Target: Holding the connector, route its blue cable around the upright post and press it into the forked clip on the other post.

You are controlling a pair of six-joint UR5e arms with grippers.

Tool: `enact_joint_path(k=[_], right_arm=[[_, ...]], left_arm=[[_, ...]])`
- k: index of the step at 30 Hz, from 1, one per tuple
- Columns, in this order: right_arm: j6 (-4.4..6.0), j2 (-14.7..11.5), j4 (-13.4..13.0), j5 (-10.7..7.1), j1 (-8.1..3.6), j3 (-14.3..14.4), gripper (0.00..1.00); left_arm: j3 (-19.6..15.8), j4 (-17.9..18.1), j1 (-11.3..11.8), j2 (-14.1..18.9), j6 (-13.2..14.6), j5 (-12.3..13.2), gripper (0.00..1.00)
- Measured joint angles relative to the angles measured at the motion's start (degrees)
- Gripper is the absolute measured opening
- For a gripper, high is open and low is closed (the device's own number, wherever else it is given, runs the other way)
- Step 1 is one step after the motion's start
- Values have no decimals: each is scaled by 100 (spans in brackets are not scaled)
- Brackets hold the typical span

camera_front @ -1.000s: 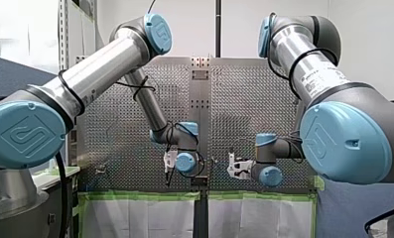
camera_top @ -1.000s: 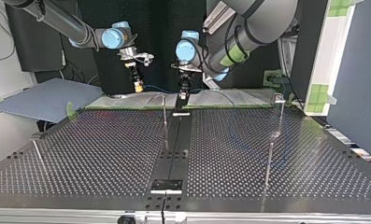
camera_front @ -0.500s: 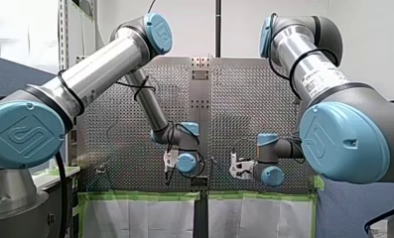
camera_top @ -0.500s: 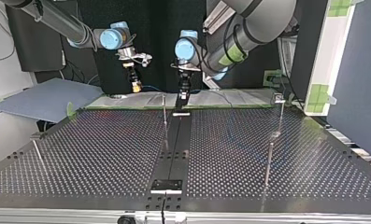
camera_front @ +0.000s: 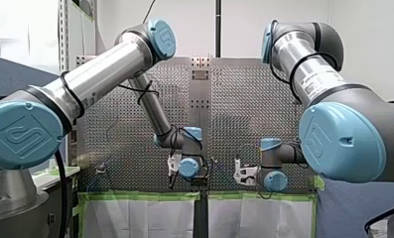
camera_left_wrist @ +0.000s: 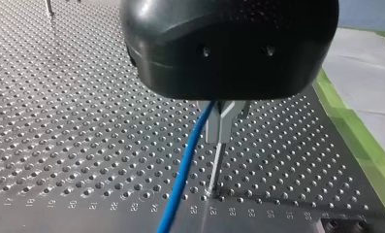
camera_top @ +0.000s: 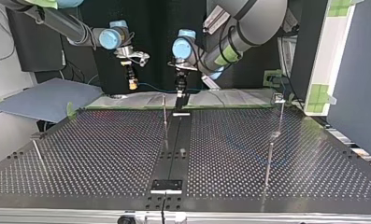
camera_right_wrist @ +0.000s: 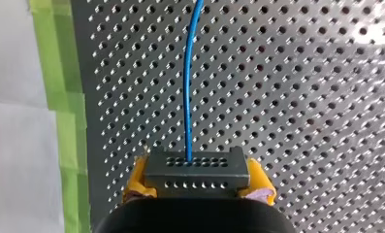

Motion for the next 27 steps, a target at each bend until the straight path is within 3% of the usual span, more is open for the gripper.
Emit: enact_joint_path(k=[6, 13, 17, 27], right_arm=[[32, 30, -40, -37, -211, 0, 0], [22, 33, -90, -264, -521, -3, 0], [8, 33, -111, -307, -551, -52, 0], [-78, 34, -22, -405, -475, -175, 0]], left_arm=[[73, -2, -3, -98, -12, 56, 2], [148, 3, -12, -208, -20, 119, 2], [183, 6, -12, -212, -26, 145, 2], [195, 7, 25, -219, -29, 160, 2]])
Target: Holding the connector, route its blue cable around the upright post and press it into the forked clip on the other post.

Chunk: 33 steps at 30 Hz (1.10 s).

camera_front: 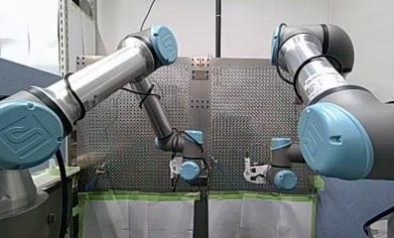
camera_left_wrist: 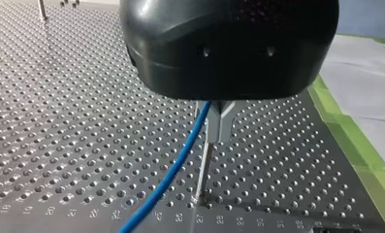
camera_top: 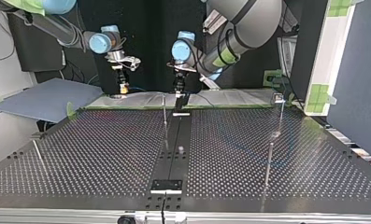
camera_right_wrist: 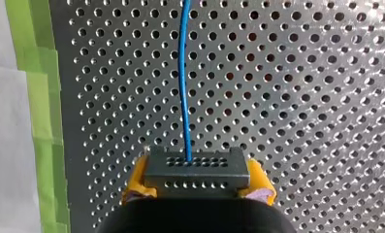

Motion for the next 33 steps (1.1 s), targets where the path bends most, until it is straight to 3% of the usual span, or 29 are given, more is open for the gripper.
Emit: enact_joint_path(k=[14, 33], right_arm=[[-26, 7, 4, -99, 85, 0, 0], [22, 19, -68, -83, 29, -32, 0]], left_arm=[[-2, -64, 24, -14, -9, -62, 2], [287, -141, 73, -201, -113, 10, 2]])
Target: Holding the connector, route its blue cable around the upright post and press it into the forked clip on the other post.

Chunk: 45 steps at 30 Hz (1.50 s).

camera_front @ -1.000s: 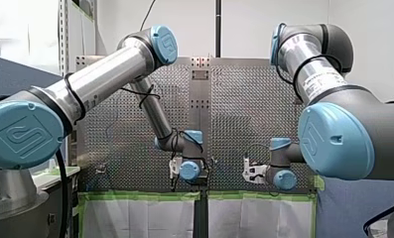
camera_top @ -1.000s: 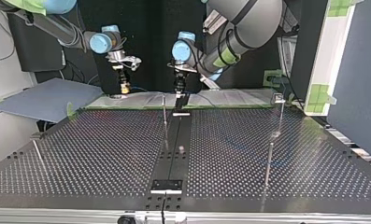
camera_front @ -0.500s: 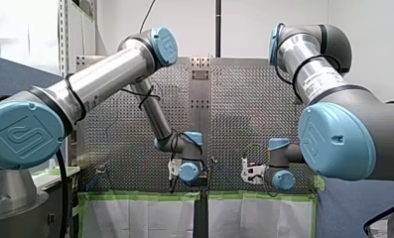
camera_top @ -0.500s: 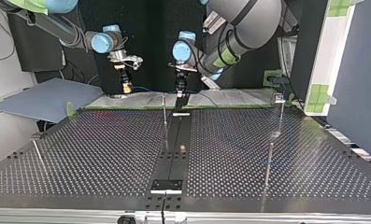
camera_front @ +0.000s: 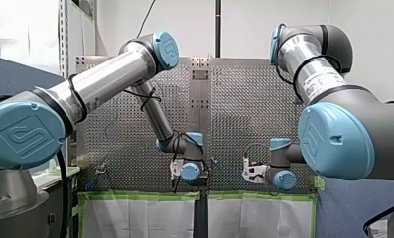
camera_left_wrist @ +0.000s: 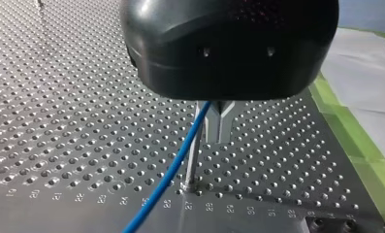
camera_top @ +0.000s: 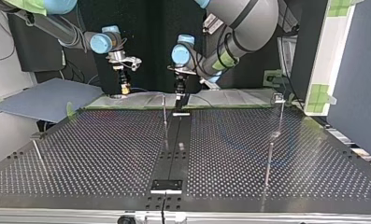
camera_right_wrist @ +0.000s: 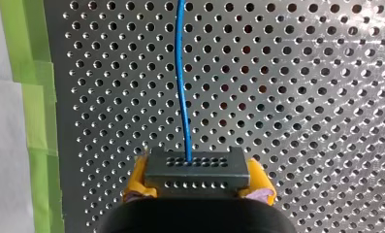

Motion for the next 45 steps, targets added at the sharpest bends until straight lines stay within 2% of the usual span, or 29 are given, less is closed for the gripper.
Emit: enact_joint_path(k=[13, 21, 26, 45], right_arm=[[3, 3, -56, 1, -2, -69, 0], [33, 6, -143, 1, -8, -80, 0], [80, 7, -179, 0, -28, -152, 0], [122, 21, -121, -14, -98, -442, 0]], left_arm=[[137, -84, 99, -4, -12, 132, 2], [381, -252, 137, -187, -40, 242, 2], [509, -315, 152, -220, -66, 251, 2], [716, -476, 263, -231, -71, 317, 2]])
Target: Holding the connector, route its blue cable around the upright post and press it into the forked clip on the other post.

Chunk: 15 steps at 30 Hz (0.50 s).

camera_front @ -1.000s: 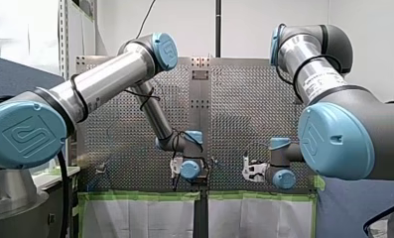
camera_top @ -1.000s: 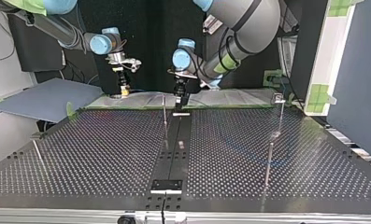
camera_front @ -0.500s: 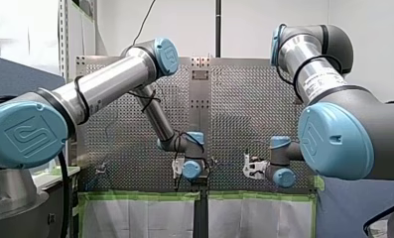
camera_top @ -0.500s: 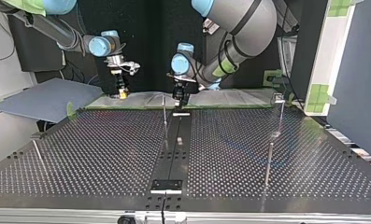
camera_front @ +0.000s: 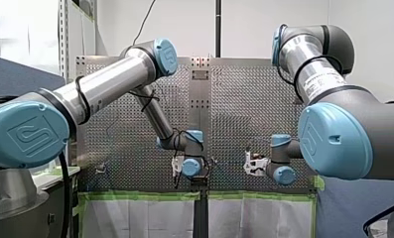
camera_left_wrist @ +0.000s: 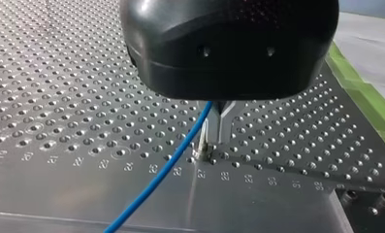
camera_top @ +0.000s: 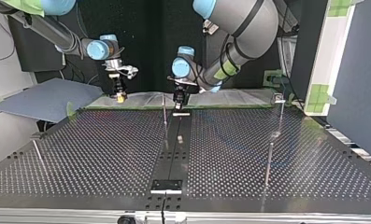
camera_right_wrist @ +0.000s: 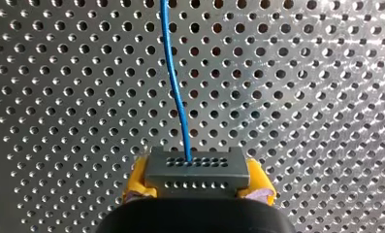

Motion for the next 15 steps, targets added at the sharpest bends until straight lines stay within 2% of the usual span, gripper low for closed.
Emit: enact_joint_path(k=[6, 15], right_arm=[[-18, 155, 25, -3, -31, -93, 0], [-59, 367, 252, 0, -73, -409, 0]], left_arm=[[3, -41, 31, -1, 1, 40, 2], [2, -85, 39, -2, 17, 52, 2]])
